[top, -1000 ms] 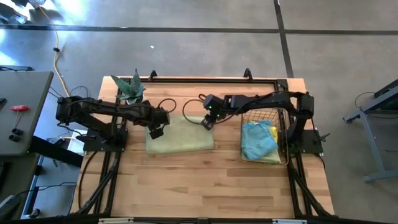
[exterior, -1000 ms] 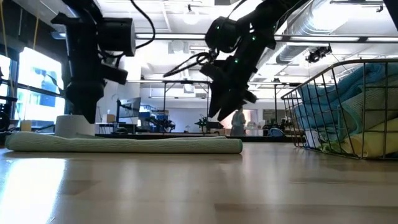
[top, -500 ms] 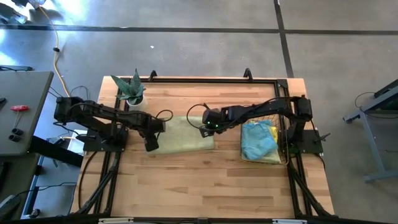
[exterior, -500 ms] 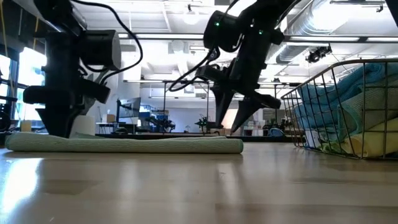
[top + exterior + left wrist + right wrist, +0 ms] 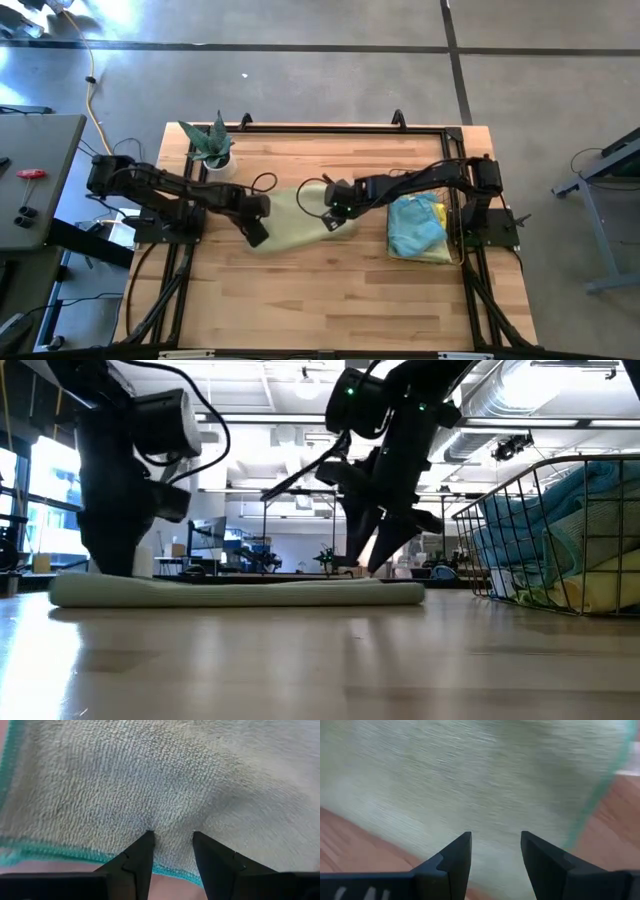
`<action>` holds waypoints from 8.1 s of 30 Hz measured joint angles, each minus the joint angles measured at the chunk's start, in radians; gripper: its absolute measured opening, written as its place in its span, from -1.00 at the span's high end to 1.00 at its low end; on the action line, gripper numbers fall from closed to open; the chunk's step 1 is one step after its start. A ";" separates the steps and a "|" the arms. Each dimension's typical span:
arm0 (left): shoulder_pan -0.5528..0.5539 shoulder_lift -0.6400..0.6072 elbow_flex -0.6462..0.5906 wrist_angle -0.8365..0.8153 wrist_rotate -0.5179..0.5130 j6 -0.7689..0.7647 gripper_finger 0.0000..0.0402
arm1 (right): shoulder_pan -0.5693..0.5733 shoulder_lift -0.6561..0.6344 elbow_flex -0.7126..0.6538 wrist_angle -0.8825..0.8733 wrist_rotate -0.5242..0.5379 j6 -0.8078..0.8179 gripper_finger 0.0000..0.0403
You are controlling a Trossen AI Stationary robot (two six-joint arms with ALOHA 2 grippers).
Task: Fold microfiber towels
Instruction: Fold the green microfiber cloth
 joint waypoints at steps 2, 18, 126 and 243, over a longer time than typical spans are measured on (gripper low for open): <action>-0.011 0.002 -0.001 0.091 0.059 -0.058 0.35 | 0.001 0.000 0.000 0.000 0.013 -0.048 0.19; -0.028 0.019 0.029 0.405 -0.004 -0.026 0.35 | -0.106 0.013 0.001 0.044 0.154 -0.412 0.19; -0.468 0.087 0.039 0.217 -0.327 -0.517 0.35 | -0.214 0.189 0.103 0.046 -0.296 -0.358 -0.11; -0.641 -0.339 0.168 0.171 -0.452 -0.594 0.63 | 0.118 0.333 0.454 0.024 -0.291 -0.316 1.00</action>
